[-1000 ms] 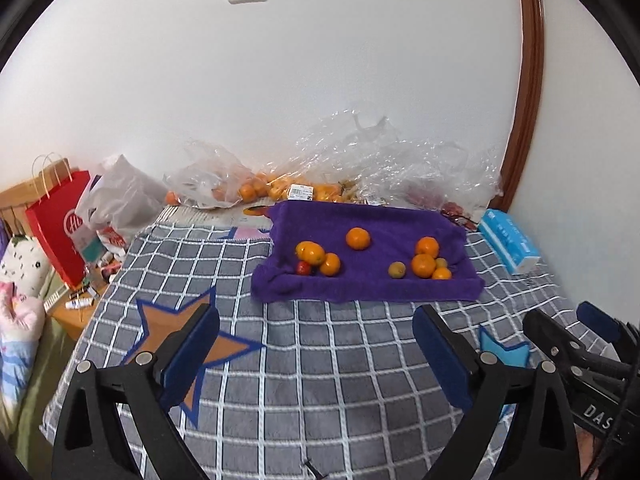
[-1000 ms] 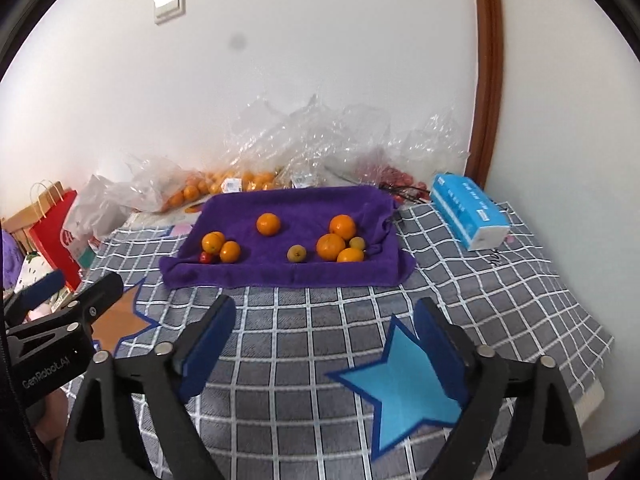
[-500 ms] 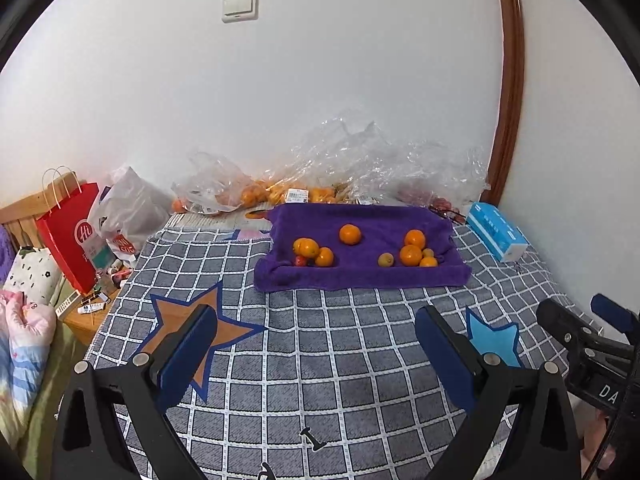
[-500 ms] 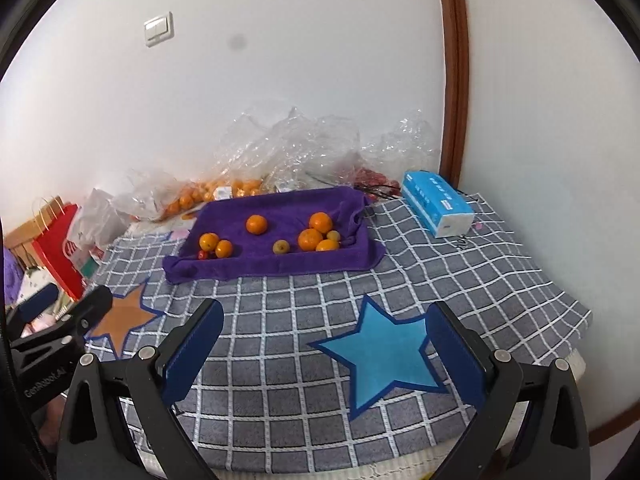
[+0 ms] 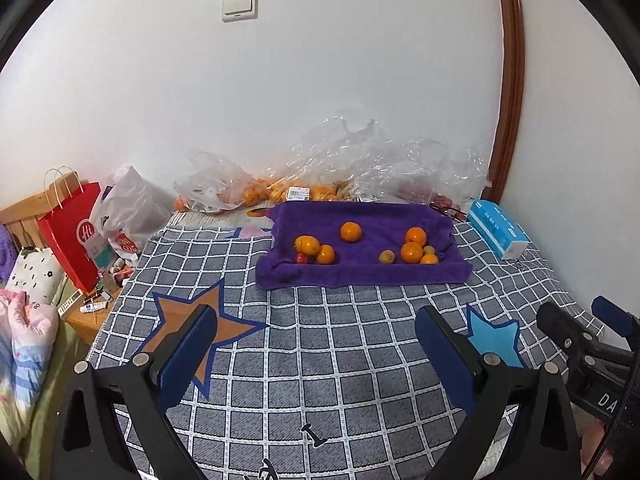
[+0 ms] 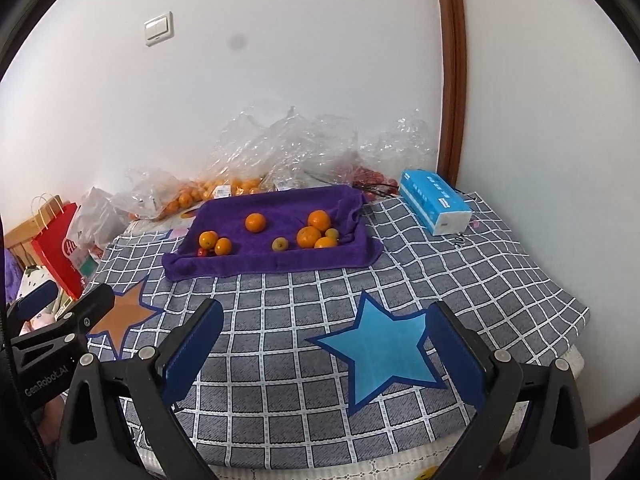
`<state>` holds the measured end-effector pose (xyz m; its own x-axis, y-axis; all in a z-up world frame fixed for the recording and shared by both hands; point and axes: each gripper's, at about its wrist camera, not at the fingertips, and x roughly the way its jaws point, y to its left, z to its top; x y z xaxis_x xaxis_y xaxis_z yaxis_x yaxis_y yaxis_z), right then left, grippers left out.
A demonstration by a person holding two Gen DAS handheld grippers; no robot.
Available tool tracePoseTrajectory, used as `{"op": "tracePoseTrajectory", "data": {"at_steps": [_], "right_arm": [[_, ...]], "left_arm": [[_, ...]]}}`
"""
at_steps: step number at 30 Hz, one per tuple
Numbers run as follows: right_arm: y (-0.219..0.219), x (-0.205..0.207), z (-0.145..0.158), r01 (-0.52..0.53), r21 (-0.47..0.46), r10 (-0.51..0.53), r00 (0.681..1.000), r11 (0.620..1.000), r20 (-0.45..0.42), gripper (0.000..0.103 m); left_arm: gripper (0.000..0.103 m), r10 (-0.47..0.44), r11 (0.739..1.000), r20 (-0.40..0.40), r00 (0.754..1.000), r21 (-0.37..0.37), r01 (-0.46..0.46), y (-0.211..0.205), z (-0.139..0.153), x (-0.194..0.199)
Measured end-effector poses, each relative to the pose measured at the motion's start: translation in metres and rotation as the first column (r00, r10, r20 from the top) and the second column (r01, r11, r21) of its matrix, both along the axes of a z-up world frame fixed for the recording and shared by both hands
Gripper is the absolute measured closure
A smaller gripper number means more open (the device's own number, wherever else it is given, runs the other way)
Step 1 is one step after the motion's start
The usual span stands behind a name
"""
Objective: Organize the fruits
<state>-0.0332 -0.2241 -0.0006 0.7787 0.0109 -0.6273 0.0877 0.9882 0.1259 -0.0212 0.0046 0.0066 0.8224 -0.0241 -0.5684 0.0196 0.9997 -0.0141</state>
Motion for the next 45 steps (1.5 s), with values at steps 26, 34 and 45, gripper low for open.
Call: {"op": "tracePoseTrajectory", "data": {"at_steps": [26,34,45], "right_arm": [[0.009,-0.007,0.009,-0.015,-0.031,0.016,1.000,0.999,0.022,0.003],[0.010,-0.008,0.009,-0.021,-0.023,0.021,1.000,1.000,0.020,0.003],[0.009,-0.010,0.011,-0.020,-0.025,0.020,1.000,0.999,0.023,0.003]], "left_arm": [[0.003,-0.002,1.000,0.002,1.000,-0.016,0.002,0.002,0.006,-0.006],[0.003,0.004,1.000,0.001,1.000,-0.020,-0.004,0.004,0.007,-0.007],[0.003,0.005,1.000,-0.002,1.000,-0.025,-0.005,0.004,0.007,-0.007]]}}
